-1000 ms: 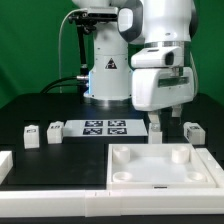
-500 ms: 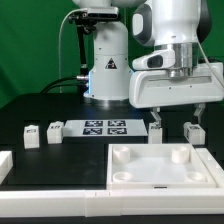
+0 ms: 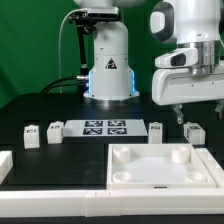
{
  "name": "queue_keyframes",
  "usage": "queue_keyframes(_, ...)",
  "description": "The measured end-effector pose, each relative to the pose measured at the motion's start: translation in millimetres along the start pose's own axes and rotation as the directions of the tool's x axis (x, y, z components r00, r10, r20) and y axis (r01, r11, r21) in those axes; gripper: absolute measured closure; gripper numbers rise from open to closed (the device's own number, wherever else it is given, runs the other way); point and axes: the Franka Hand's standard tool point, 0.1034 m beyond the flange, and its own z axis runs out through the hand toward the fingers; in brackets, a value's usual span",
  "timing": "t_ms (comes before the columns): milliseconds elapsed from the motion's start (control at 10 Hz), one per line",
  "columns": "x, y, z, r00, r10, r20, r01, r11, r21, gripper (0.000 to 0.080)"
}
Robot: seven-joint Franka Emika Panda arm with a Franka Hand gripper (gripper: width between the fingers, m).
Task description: Assemble one leg
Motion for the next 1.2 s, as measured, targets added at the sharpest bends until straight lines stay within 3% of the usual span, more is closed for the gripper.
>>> queue_keyframes(200,-7.7,2.3,0.6,0.983,-0.004,0.184,0.008,1.0,-0.019,0.015)
queue_keyframes(400,-5.3,3.6,-0.3,0.948,0.013,0.318,-0.002,0.999,-0.033,0.015)
queue_keyframes(500,-15.8,4.2,0.3,0.902,0.027,0.431,-0.005,0.999,-0.051,0.015)
queue_keyframes(800,-19.6,9.5,5.8,0.749,0.057,0.661,-0.002,0.997,-0.083,0.015)
queue_keyframes(1100,-19.8,16.7,15.3,0.6,0.085,0.795,-0.002,0.994,-0.105,0.015)
queue_keyframes(1200,-16.3,16.7,19.7,0.613,0.086,0.786,-0.005,0.995,-0.105,0.015)
